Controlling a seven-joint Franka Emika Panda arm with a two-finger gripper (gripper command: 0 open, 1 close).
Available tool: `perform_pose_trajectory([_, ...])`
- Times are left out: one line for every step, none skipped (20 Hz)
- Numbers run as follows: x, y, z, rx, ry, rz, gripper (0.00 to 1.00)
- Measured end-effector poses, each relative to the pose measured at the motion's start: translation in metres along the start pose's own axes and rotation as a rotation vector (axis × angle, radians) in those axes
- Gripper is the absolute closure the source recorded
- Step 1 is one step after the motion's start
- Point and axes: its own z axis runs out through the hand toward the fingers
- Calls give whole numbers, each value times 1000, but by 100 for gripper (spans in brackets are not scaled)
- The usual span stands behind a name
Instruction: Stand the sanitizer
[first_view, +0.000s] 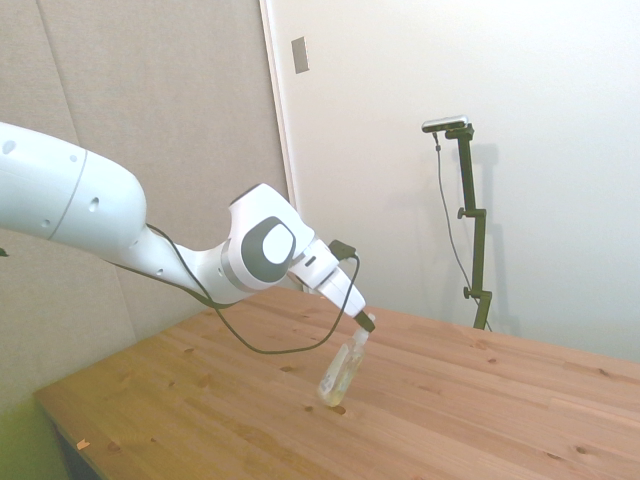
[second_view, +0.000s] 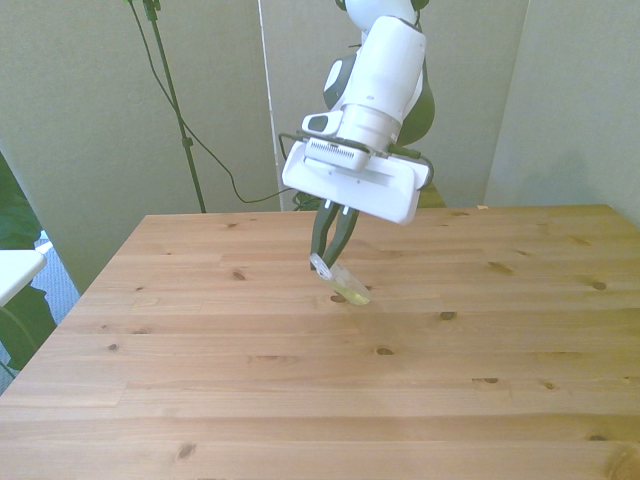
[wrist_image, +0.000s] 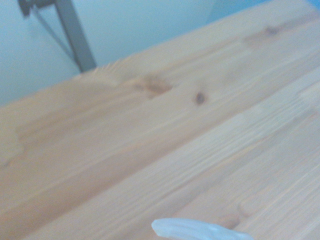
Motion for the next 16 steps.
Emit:
perform_pose_trajectory([2, -1, -5, 16, 34, 17, 100])
perform_pose_trajectory([4, -1, -8, 30, 66, 34, 100])
perform_pose_trajectory([5, -3, -11, 45, 100, 47, 100])
perform_pose_trajectory([6, -6, -14, 65, 134, 63, 100])
perform_pose_trajectory([8, -9, -16, 85, 166, 80, 100])
perform_pose_trajectory([9, -13, -18, 105, 199, 97, 100])
perform_pose_trajectory([11, -16, -20, 124, 231, 115, 100])
perform_pose_trajectory([11, -20, -21, 139, 266, 132, 100])
perform_pose_trajectory([11, -24, -19, 151, 305, 150, 100])
perform_pose_trajectory([9, -27, -16, 160, 343, 165, 100])
perform_pose_trajectory([5, -29, -9, 168, 375, 179, 100])
perform_pose_trajectory([-1, -29, 1, 172, 404, 191, 100])
perform_pose_trajectory([-8, -27, 14, 174, 432, 201, 100])
perform_pose_trajectory([-15, -23, 29, 173, 458, 210, 100])
perform_pose_trajectory([-20, -21, 41, 166, 475, 216, 100])
perform_pose_trajectory([-24, -19, 51, 158, 483, 218, 100])
